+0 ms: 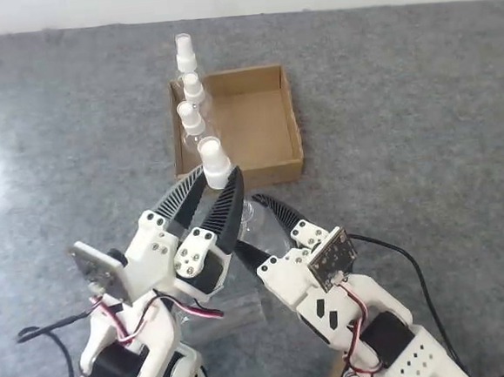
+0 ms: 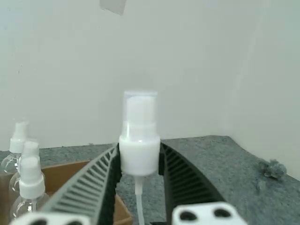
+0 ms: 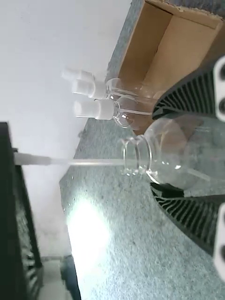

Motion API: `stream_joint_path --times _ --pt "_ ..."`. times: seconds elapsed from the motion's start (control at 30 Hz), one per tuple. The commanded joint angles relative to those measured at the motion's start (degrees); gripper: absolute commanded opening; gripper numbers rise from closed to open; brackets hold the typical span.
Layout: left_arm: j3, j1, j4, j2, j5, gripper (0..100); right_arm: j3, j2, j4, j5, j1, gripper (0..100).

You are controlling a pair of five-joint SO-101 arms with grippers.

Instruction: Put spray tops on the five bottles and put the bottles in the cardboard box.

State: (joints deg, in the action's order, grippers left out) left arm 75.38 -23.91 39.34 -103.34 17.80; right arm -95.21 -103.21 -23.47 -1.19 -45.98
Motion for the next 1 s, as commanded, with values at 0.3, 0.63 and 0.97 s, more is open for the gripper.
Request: stream_joint_path --times 0.3,0.63,0.97 --pt "2.86 -1.76 -1.58 -0.88 -2.29 1 -1.14 -0.75 -3.21 -0.79 3.47 2.0" --pt "3.91 -1.76 0.35 -0.97 -1.76 1 -1.14 -0.84 -1.1 -0.79 3.3 2.0" --pt "1.98 -2.29 4.13 -0.88 -5.54 2 -1.05 -0.84 1.98 -0.79 3.12 2.1"
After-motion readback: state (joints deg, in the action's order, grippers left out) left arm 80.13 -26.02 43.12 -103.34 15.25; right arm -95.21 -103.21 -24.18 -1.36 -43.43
